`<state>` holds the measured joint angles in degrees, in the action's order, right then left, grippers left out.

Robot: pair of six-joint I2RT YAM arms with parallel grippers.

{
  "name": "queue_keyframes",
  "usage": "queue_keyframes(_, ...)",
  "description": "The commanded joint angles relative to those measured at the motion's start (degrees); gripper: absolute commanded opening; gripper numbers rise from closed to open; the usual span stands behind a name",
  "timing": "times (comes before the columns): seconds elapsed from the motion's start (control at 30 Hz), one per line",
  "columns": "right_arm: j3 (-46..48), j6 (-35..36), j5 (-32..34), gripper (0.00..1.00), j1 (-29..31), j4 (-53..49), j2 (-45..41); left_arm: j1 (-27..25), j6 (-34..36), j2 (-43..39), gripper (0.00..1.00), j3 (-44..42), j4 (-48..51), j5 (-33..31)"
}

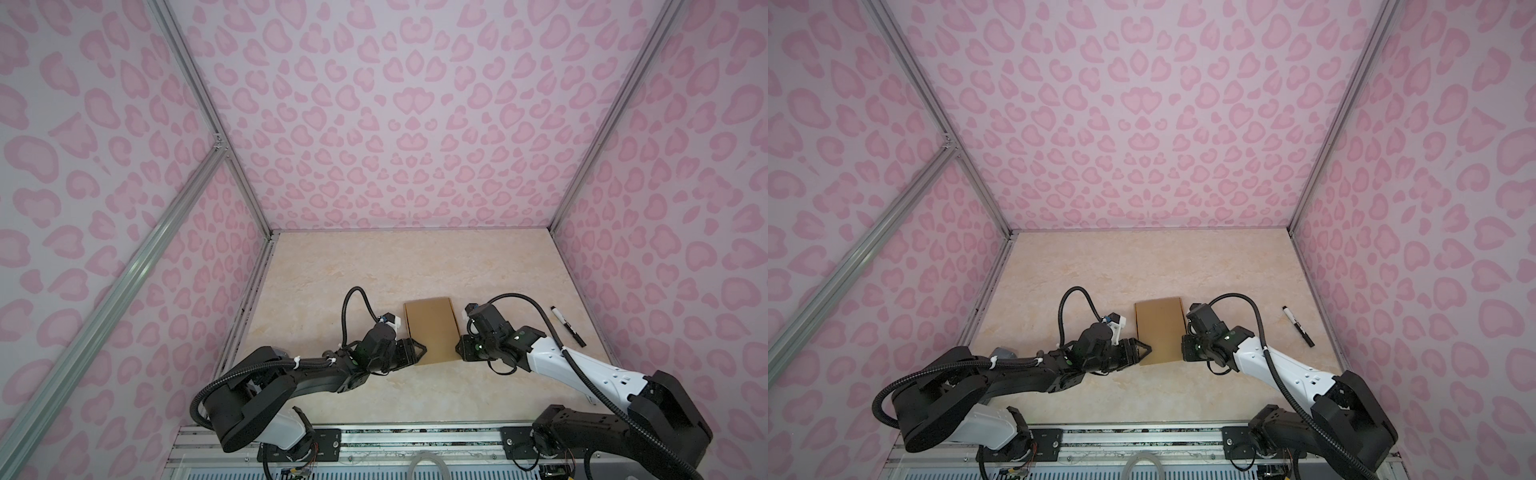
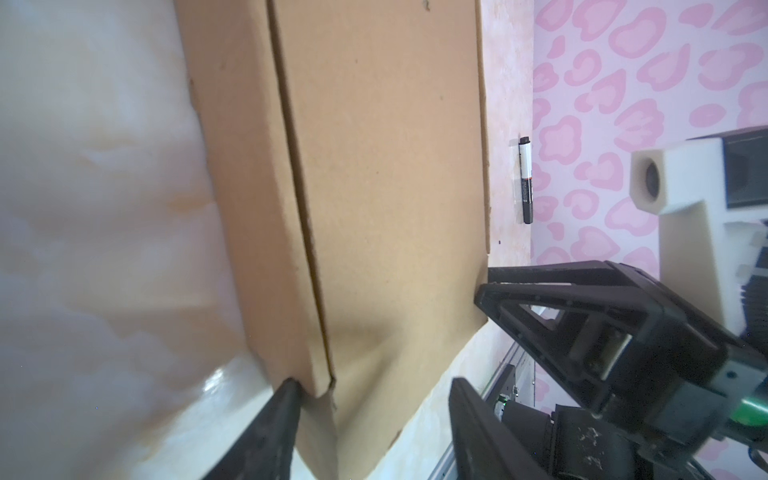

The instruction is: Fold the paper box

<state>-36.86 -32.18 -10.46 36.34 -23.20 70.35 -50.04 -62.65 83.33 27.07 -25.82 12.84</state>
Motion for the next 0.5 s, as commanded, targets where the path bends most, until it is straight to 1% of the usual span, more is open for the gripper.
queue_keyframes(0.0, 0.0, 1.1, 1.0, 0.27, 0.1, -0.2, -0.2, -0.1, 0.3, -0.6, 0.60, 0.1, -2.9, 0.2)
queue_keyframes(0.2, 0.3, 0.7, -0.5, 0.27, 0.2, 1.0, 0.6, -0.1, 0.4, -0.8, 0.60, 0.0, -2.7, 0.2)
queue_keyframes(0.37, 0.4, 0.7, -0.4, 0.27, 0.2, 1.1, 0.8, 0.1, 0.8, -1.6, 0.60, 0.0, -2.1, -0.1)
queue_keyframes(0.47, 0.3, 0.7, -0.1, 0.27, 0.2, 1.0, 0.7, 0.7, 1.2, -1.9, 0.62, 0.0, -1.5, 0.1)
